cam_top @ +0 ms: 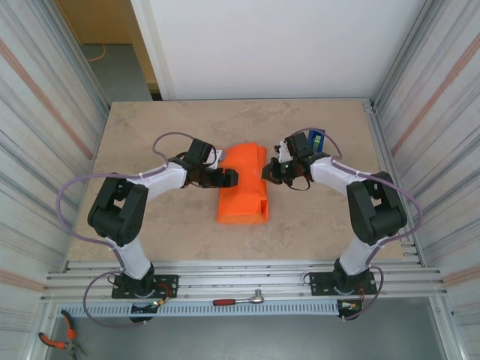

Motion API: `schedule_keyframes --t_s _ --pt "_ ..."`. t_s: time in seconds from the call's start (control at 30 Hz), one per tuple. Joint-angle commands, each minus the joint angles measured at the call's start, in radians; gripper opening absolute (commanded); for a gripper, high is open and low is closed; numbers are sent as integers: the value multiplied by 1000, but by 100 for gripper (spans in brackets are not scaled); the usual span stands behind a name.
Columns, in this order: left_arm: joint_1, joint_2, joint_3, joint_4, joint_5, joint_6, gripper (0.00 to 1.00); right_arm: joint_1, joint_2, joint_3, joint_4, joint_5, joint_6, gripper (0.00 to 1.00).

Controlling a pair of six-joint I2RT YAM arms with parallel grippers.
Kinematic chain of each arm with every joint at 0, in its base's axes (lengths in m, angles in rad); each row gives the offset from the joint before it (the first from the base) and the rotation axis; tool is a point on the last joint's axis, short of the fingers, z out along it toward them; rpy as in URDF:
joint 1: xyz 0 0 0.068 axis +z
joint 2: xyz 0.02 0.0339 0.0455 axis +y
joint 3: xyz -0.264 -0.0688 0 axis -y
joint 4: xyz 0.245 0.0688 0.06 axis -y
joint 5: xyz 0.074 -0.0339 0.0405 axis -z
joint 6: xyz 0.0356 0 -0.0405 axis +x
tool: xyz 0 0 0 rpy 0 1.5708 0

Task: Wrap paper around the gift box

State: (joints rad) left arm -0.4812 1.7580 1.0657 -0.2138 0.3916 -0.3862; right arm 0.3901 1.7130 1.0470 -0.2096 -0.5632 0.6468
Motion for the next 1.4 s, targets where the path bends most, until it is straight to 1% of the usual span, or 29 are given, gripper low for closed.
schedule_keyframes --t_s 0.0,0.1,0.17,0.23,0.3,0.37,0.47,0.57,0.63,0.77,0.93,1.03,1.23,1.37 --pt "13 4 46 -77 64 34 81 -19 -20 35 -20 -39 6 2" --pt "52 -17 88 -73 154 20 82 -39 -52 85 -67 -34 -14 13" --pt "83 -32 104 -60 198 7 83 -58 -58 116 -95 -31 -23 28" --pt "116 -38 113 -44 218 -14 83 -78 -47 144 -118 -29 -27 41" --pt "151 -33 117 -21 236 -47 83 -96 -28 166 -128 -35 -26 51" --pt "179 -16 124 -4 239 -72 83 -107 -6 182 -134 -25 -25 56" --pt "194 20 151 -12 226 -84 82 -122 26 186 -133 -27 -9 57" --pt "193 55 177 -22 214 -91 82 -126 43 166 -94 -54 25 57" --pt "188 76 190 -36 199 -91 82 -116 57 160 -74 -75 46 57" --pt "166 103 190 -25 184 -102 82 -76 88 174 -59 -78 65 58" --pt "135 136 208 27 178 -149 81 -29 165 243 -55 -91 92 57" --pt "137 148 235 37 183 -158 82 -28 186 289 -84 -89 86 57" --pt "191 93 215 21 167 -137 82 -50 132 306 -182 -21 16 59" --pt "234 7 116 50 172 -132 82 -58 63 247 -198 3 -5 63"
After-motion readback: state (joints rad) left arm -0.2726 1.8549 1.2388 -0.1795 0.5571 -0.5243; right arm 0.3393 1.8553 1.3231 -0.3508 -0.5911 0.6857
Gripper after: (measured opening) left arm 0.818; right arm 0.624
